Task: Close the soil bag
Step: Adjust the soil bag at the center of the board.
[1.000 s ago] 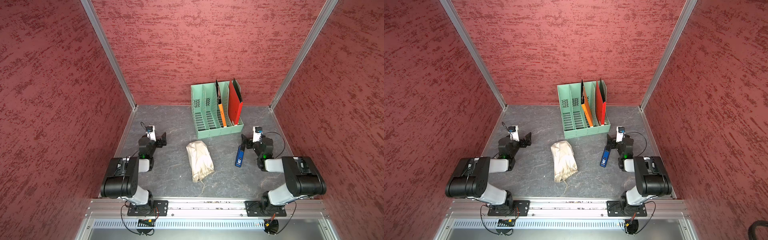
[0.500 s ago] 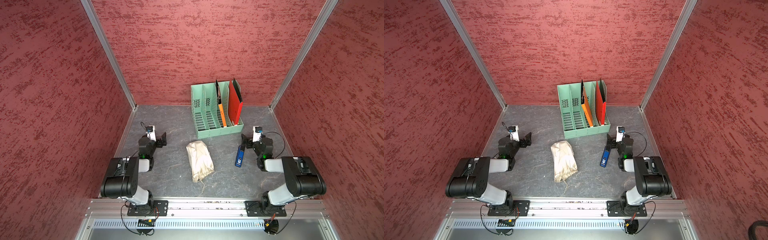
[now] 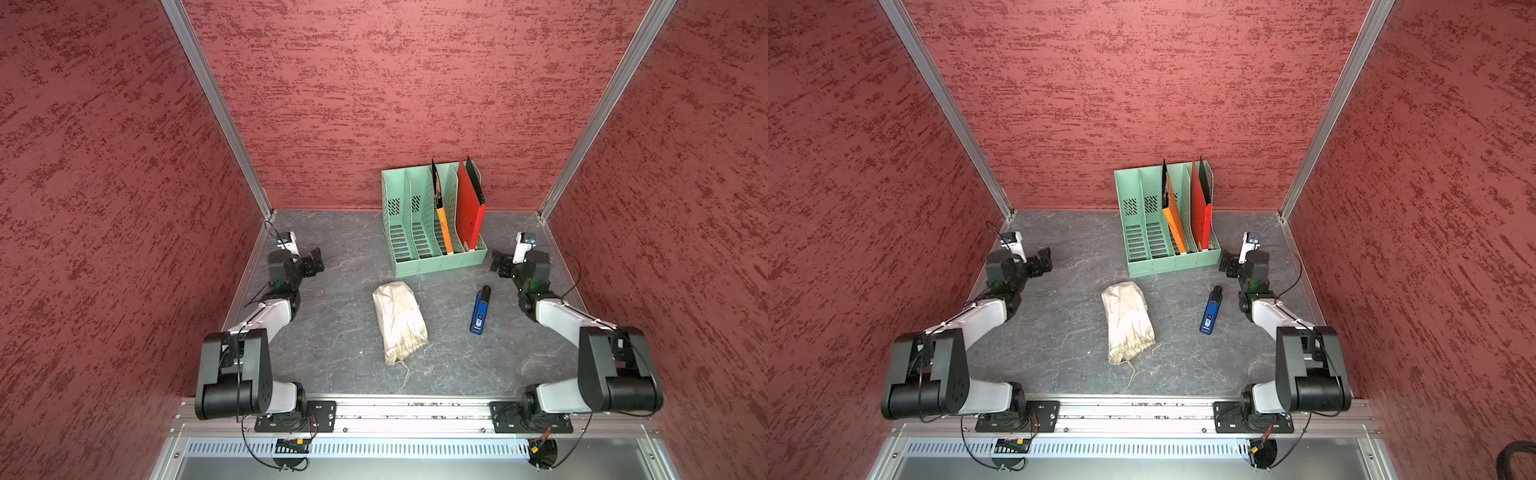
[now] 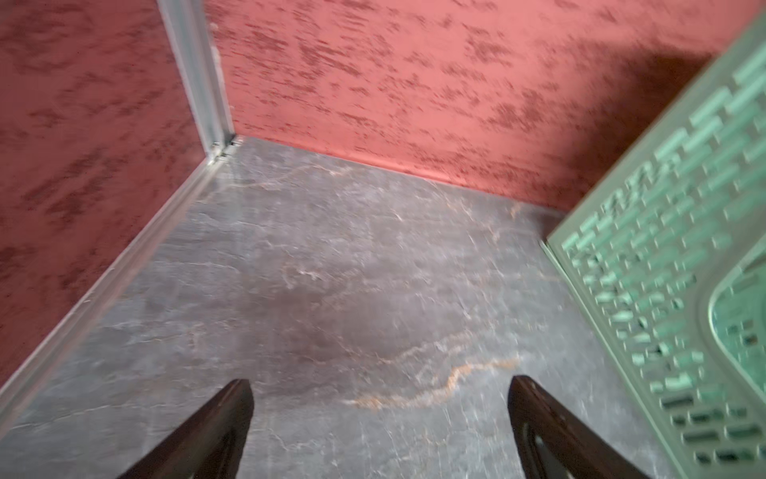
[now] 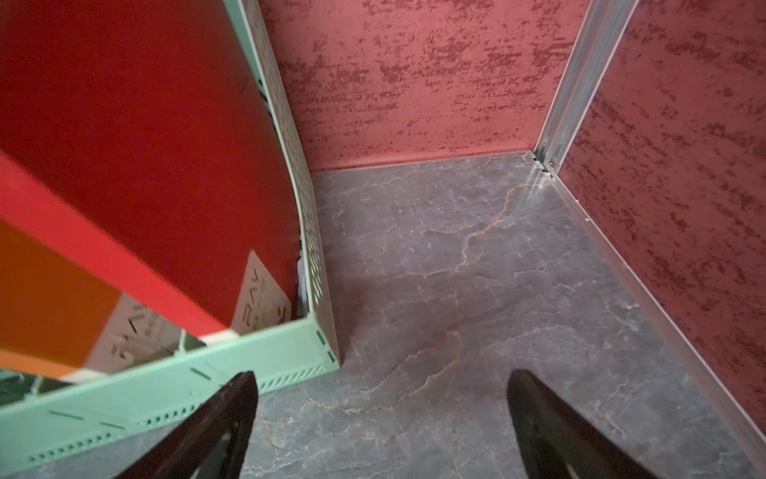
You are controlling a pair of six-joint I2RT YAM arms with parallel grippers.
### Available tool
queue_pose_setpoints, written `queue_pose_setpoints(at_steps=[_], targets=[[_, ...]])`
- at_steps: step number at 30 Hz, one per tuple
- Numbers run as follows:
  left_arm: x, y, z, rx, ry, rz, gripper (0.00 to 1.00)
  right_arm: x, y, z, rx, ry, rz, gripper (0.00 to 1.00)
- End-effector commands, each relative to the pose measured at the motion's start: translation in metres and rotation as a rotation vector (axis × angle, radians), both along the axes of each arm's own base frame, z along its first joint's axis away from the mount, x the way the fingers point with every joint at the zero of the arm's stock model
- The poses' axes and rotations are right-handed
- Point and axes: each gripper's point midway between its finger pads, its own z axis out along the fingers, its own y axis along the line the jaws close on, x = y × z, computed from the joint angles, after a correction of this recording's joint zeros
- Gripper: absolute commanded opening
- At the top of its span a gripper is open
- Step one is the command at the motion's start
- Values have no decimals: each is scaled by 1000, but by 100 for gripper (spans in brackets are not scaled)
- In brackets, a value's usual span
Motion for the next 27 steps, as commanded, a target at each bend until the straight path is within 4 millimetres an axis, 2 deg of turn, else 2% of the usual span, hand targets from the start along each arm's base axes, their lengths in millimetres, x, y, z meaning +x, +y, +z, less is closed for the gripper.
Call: queue_pose_setpoints(at_steps=[1, 3, 6, 10, 16, 21, 27], targets=[[-26, -2, -30, -132, 243, 33, 100, -26, -2, -19, 100, 238, -78, 98], [-34, -8, -31, -166, 316, 14, 100, -35, 4, -20, 154, 334, -75, 98], [-42, -15, -27, -198, 365, -5, 100, -46, 35, -17, 236, 420, 77, 98], [-51, -31, -15, -249, 390, -55, 100, -65, 59, -5, 294, 423, 214, 98], [-67, -81, 3, -228, 420, -188, 100, -91, 88, 5, 328, 413, 404, 98], [-90, -128, 25, -204, 450, -286, 100, -119, 116, 15, 371, 368, 584, 97], [-99, -157, 38, -242, 425, -383, 100, -161, 148, 22, 386, 285, 757, 95]])
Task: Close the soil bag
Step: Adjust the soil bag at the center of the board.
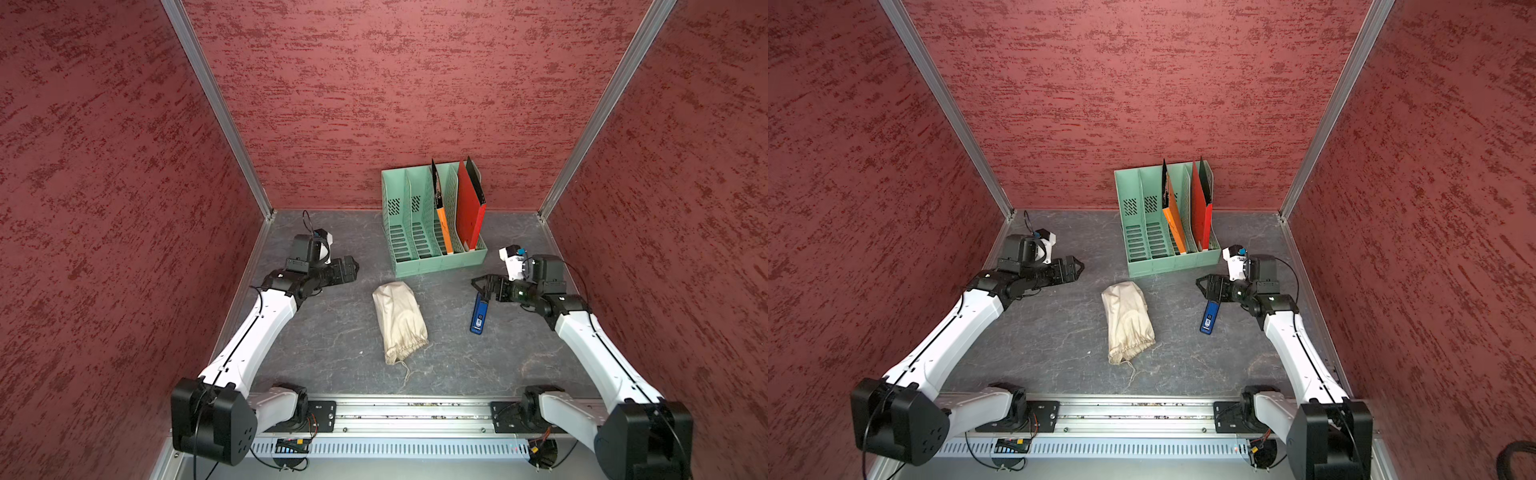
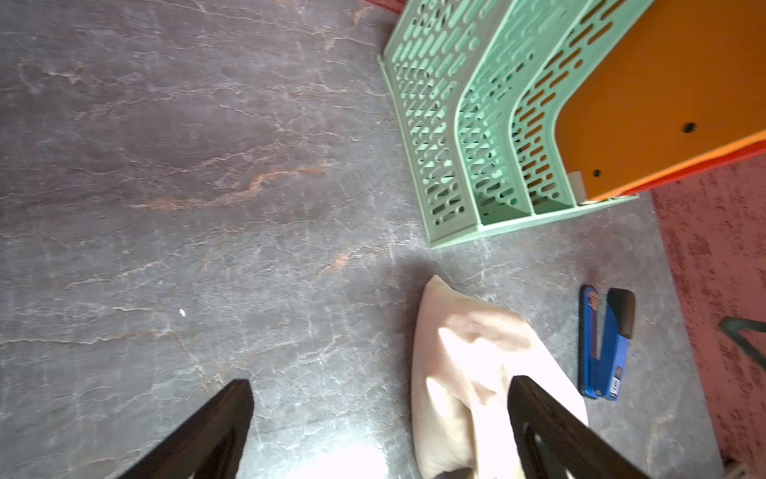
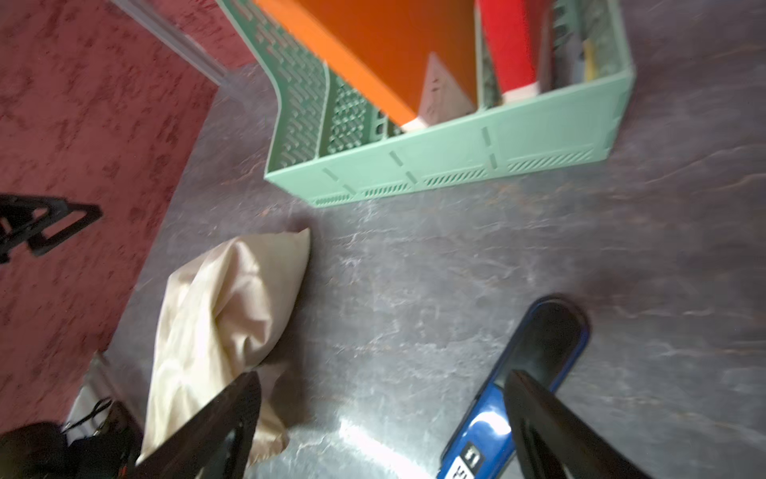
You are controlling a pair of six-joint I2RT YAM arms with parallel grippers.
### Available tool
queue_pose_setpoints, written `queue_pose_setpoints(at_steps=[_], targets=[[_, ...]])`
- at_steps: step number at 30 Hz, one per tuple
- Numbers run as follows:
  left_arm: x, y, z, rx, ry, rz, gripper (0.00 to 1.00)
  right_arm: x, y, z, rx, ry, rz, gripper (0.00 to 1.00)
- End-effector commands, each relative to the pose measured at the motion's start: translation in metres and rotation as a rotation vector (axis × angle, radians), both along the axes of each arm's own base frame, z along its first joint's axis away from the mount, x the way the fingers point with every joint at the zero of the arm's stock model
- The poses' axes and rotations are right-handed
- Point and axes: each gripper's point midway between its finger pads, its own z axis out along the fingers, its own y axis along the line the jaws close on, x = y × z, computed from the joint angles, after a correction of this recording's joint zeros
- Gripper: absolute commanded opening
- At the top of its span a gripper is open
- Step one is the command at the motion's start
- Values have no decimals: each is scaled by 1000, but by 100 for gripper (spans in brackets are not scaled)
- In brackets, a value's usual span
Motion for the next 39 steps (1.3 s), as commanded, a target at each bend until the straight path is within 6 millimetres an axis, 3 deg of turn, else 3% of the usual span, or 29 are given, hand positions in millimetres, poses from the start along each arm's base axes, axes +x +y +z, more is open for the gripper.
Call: queue_pose_setpoints(at_steps=[1, 8, 13, 19, 25, 39], targets=[[-7, -12, 4, -46, 16, -30, 100, -26, 28, 20, 56, -114, 146, 95], [-22, -34, 20, -53, 6, -110, 100, -68, 46, 23, 60, -196, 238, 95], [-39, -44, 26, -63, 5, -123, 100, -78, 61, 19, 52, -206, 314, 93], [-56, -60, 20, -18, 24, -169, 100, -94, 88, 3, -11, -177, 436, 91], [-48, -67, 21, -12, -1, -187, 100, -110, 104, -6, -91, -186, 518, 91], [-33, -68, 13, -62, 8, -214, 100, -112, 140, -27, -243, -195, 563, 88]])
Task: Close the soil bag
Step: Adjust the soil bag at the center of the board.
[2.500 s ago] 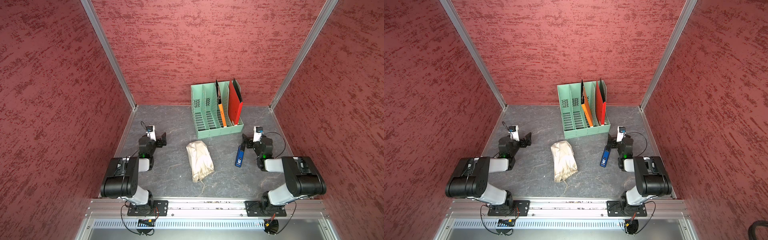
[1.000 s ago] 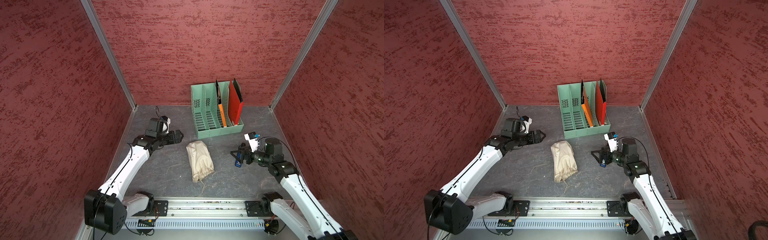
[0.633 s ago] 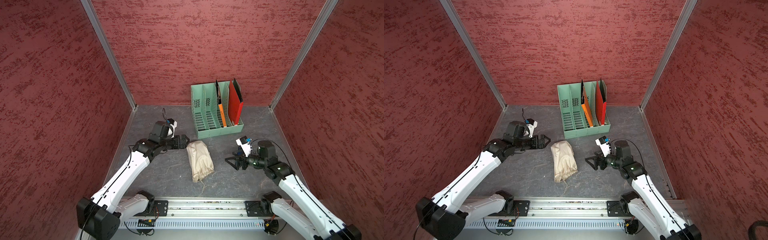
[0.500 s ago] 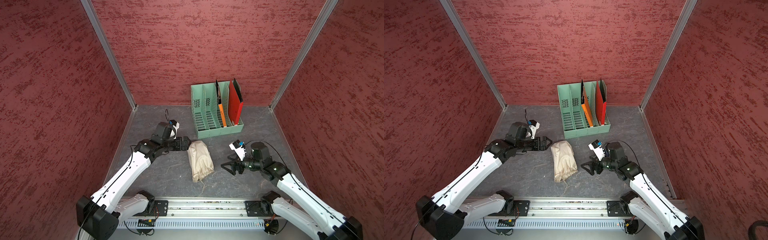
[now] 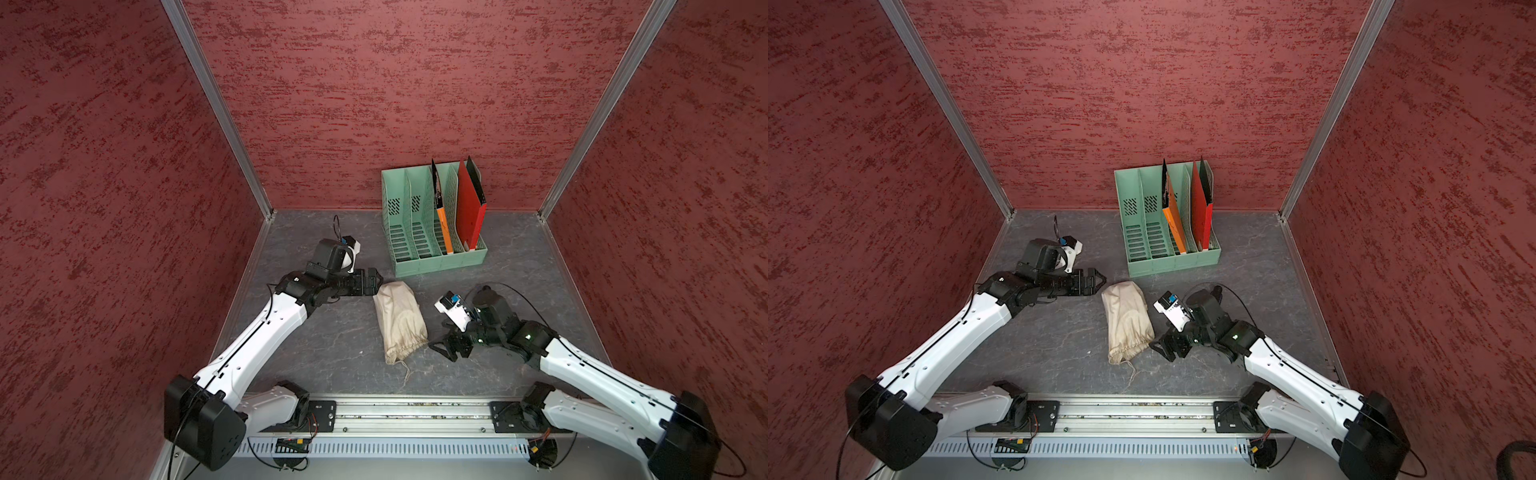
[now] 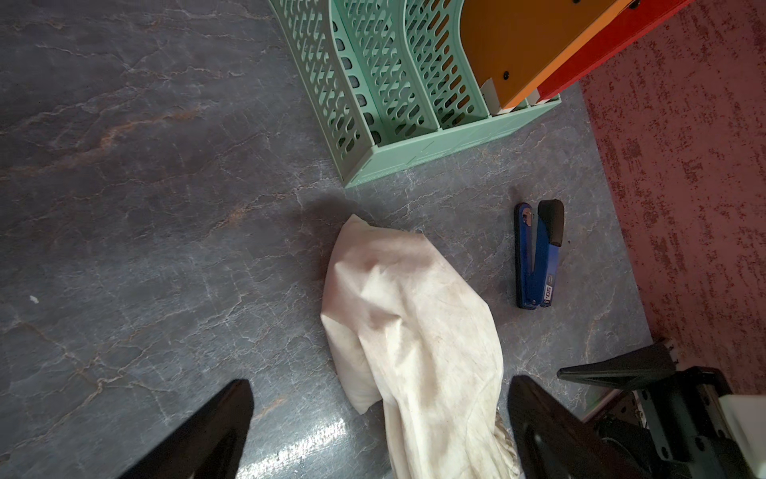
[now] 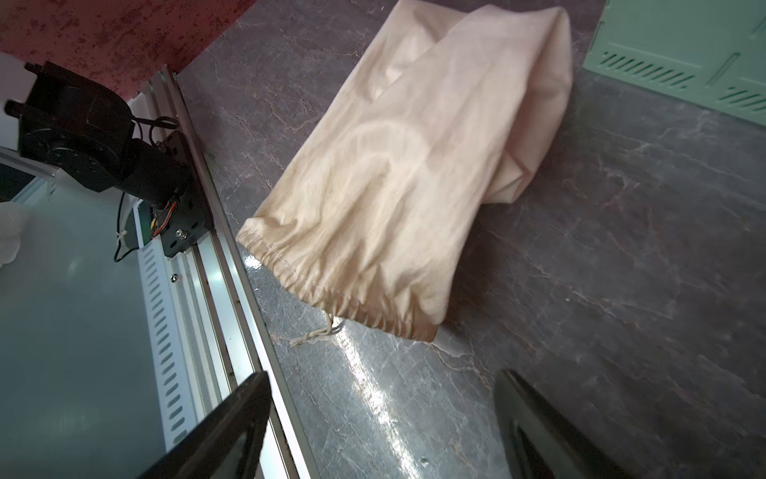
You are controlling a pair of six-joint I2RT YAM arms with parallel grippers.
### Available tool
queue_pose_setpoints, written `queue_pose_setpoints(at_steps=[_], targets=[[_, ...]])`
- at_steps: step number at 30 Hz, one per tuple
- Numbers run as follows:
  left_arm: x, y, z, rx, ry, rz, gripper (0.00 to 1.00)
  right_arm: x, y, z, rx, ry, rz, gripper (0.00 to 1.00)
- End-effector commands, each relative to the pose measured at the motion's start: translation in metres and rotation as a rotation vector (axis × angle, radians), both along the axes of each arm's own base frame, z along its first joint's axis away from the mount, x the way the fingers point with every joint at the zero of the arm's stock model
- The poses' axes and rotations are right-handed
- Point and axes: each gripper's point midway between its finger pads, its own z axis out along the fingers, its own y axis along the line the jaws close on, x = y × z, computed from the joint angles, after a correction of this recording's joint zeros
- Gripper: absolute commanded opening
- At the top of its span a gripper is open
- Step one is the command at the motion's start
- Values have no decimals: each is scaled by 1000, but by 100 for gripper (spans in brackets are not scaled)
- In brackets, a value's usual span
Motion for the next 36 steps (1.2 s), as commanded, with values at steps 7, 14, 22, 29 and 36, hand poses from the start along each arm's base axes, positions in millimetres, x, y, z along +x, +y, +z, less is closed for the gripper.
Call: queue_pose_setpoints(at_steps=[7, 14, 22, 29, 36], targets=[[10, 2, 5, -58, -26, -2, 100, 11, 28, 5, -41, -120, -12, 86], [15, 4, -2, -84, -29, 19, 100, 8, 44, -12, -103, -152, 8, 85], [9, 7, -7, -77, -8, 20, 100, 26, 47, -15, -96, -230, -56, 86], [6, 15, -2, -56, -25, 46, 100, 29, 50, -24, -106, -245, -48, 86], [4, 20, -2, -42, -25, 60, 100, 37, 56, -20, -95, -280, -59, 83]])
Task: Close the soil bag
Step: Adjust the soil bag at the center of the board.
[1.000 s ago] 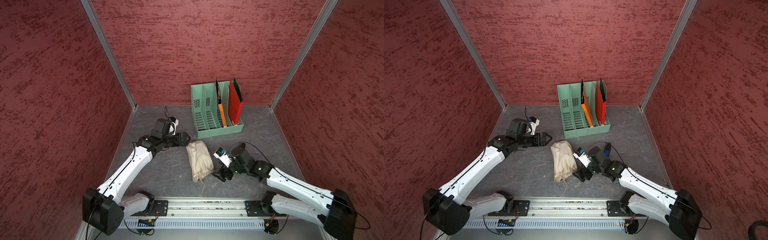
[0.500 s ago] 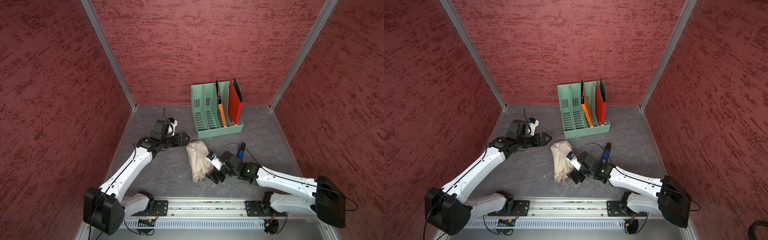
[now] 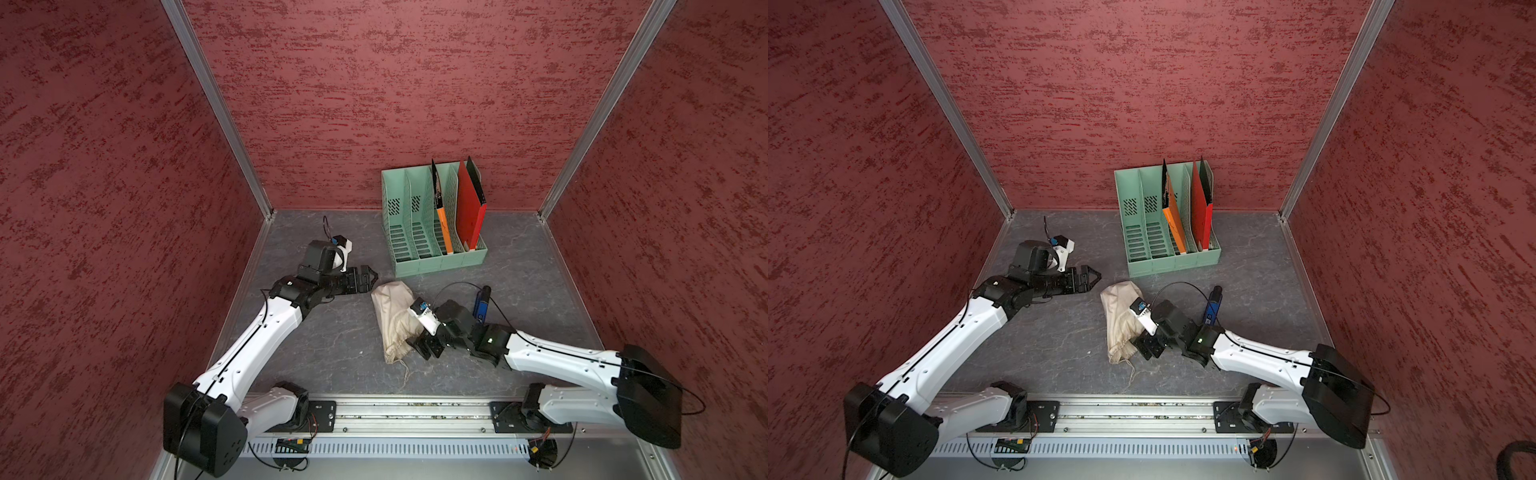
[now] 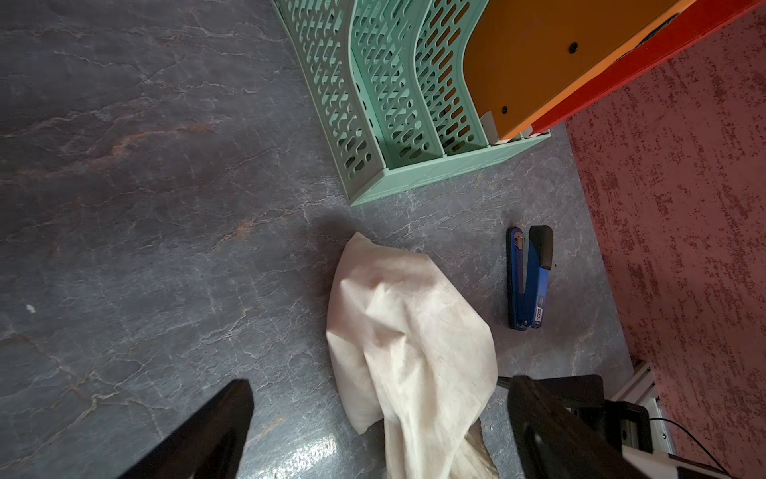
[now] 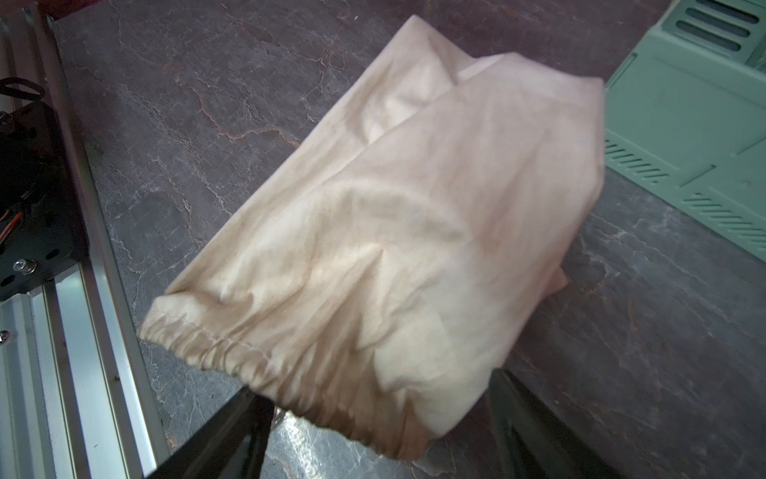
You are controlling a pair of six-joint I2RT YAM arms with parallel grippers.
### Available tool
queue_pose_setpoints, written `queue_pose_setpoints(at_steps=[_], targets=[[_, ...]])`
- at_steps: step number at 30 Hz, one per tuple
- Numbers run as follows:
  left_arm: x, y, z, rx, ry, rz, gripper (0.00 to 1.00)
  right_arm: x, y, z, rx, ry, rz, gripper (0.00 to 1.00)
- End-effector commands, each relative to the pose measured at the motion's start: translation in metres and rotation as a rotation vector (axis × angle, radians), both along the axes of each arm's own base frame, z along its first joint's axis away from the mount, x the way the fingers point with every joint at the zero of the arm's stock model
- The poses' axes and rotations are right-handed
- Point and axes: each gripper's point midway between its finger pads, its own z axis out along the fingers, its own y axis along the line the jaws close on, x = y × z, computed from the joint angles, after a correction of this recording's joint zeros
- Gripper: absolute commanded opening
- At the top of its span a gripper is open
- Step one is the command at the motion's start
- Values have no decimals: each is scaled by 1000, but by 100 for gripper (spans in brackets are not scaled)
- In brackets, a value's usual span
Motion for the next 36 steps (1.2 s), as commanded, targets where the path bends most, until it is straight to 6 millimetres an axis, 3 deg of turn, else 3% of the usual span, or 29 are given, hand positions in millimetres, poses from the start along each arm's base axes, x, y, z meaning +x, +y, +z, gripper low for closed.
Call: queue_pose_setpoints(at_steps=[1, 12, 19, 30, 36], targets=[[-3, 7, 1, 14, -5, 18, 100, 9, 4, 6, 10, -55, -15, 81], [1, 7, -3, 14, 12, 32, 100, 13, -17, 3, -23, -91, -84, 68], [0, 7, -8, 18, 35, 35, 100, 7, -9, -1, 8, -62, -48, 55], [-7, 8, -9, 20, 48, 36, 100, -11, -4, -2, 23, -40, -16, 57], [-14, 12, -10, 26, 49, 40, 100, -24, 0, -15, -8, -35, -14, 59]])
